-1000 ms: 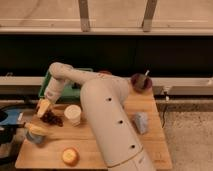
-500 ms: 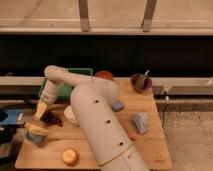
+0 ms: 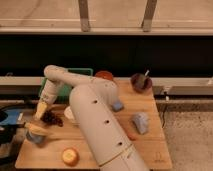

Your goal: Place grapes in table surface

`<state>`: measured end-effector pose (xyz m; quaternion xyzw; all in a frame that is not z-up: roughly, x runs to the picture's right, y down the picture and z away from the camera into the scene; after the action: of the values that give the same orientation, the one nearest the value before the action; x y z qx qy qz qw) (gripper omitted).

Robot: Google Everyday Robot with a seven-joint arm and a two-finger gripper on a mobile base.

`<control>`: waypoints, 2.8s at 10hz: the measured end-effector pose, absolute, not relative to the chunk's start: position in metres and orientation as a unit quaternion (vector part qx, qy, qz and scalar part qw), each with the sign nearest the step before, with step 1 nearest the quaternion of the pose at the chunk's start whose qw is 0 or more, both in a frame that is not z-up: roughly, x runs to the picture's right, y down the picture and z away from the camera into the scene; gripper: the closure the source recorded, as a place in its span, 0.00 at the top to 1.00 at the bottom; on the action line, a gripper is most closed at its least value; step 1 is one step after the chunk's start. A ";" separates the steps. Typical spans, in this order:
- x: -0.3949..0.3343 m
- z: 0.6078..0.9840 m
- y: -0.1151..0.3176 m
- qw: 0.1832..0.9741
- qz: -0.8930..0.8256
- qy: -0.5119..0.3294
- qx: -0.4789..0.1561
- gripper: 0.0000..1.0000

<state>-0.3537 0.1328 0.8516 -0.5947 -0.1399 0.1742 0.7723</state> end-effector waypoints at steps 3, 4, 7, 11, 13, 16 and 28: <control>-0.351 0.853 0.135 0.773 0.174 -0.137 -0.595 0.52; -0.351 0.853 0.133 0.773 0.175 -0.137 -0.594 0.48; -0.347 0.834 0.127 0.776 0.166 -0.143 -0.591 0.66; -0.337 0.795 0.110 0.776 0.163 -0.143 -0.592 0.80; -0.332 0.797 0.117 0.774 0.164 -0.141 -0.595 0.80; -0.329 0.810 0.120 0.777 0.168 -0.141 -0.590 0.80; -0.345 0.856 0.130 0.755 0.157 -0.142 -0.620 0.80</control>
<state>-0.3448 0.1304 0.8560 -0.6201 -0.1416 0.1570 0.7555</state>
